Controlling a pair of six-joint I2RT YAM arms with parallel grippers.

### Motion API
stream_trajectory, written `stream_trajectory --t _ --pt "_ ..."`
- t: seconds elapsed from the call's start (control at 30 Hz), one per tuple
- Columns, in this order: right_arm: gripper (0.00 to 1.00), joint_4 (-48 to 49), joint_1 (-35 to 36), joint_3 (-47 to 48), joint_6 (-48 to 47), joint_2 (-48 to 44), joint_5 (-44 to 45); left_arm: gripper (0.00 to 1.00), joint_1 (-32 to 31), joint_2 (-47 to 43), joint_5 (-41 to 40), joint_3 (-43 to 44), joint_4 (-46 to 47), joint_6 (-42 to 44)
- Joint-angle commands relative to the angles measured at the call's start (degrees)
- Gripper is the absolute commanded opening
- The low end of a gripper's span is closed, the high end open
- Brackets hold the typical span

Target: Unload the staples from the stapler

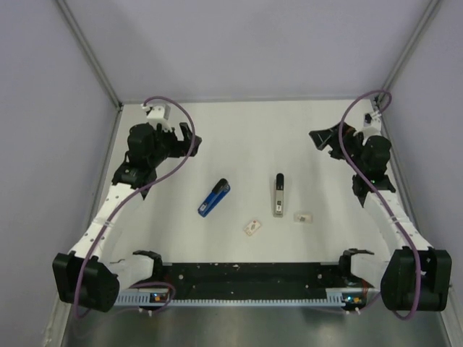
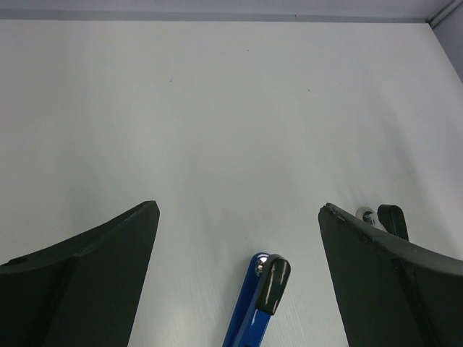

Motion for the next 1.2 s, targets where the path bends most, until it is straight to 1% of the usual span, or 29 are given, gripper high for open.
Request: stream_trajectory --t 0.0,0.07,0.1,0.13,0.2,0.23,0.3,0.37,0.4,0.43,0.5,0.57,0.63,0.8,0.87,0.9,0.97,1.07,1.17 --pt "0.99 3.0 -0.9 1.8 2.0 -2.0 0.3 0.98 -1.1 -1.2 0.6 -0.4 2.0 -2.6" --pt "0.99 3.5 -1.6 2.3 6.9 -0.6 -0.5 0.98 -1.2 -0.7 0.5 0.3 1.0 -3.5" --pt "0.99 4.6 -2.2 2.2 10.1 0.1 -3.0 0.98 -1.2 -0.5 0.5 1.0 0.0 -3.7" --pt "0.99 6.8 -3.1 1.5 14.5 1.0 -7.4 0.98 -1.3 -0.4 0.4 1.5 -0.8 -3.7" --pt "0.99 20.0 -3.8 0.1 17.4 4.2 -18.1 0.98 -1.6 -0.9 -0.2 1.7 -1.5 -3.6" --pt "0.99 23.0 -3.7 0.7 18.3 5.3 -19.8 0.98 -1.8 -1.3 -0.4 1.5 -1.4 -3.7" --pt "0.99 21.7 -3.2 1.5 18.2 5.5 -19.2 0.98 -2.0 -1.5 -0.7 1.1 -1.5 -3.5" --pt "0.99 15.0 -1.2 3.8 14.6 4.5 -16.8 0.98 -2.4 -1.4 -0.9 0.9 -1.9 -3.2" --pt "0.99 9.3 0.4 6.0 11.5 4.0 -15.5 0.98 -2.6 -0.9 -1.2 1.0 -2.4 -3.0" --pt "0.99 3.4 3.6 8.1 6.7 3.3 -13.3 0.98 -3.1 -0.5 -1.3 1.1 -2.9 -2.6" --pt "0.99 -11.3 9.7 13.3 -2.3 1.9 -5.3 0.98 -4.7 1.1 -2.1 1.8 -3.9 -1.1" --pt "0.99 -21.1 15.2 16.5 -8.5 1.5 2.5 0.98 -6.6 2.9 -3.4 1.9 -4.6 -0.5" --pt "0.99 -27.0 17.5 18.4 -10.9 1.8 5.7 0.98 -9.0 5.0 -5.0 1.8 -5.1 0.5" --pt "0.97 -32.4 18.8 16.9 -11.7 0.2 5.9 0.98 -14.9 10.0 -10.3 3.1 -7.0 5.1" --pt "0.96 -32.5 19.7 15.1 -10.8 -0.6 3.9 0.98 -16.7 11.8 -10.6 3.1 -7.2 7.5" --pt "0.96 -32.5 20.3 14.2 -10.4 -0.8 2.8 0.98 -17.5 12.8 -12.5 3.2 -7.6 8.9" --pt "0.95 -32.4 21.9 12.6 -10.0 -1.1 1.3 0.97 -18.5 14.6 -13.6 4.0 -9.2 11.3" --pt "0.95 -32.4 24.0 10.4 -9.9 -1.2 0.6 0.96 -19.0 16.6 -12.7 6.3 -12.7 13.9" --pt "0.95 -32.4 26.3 8.9 -9.8 -0.4 0.0 0.94 -19.4 18.5 -11.4 6.8 -13.7 17.5"
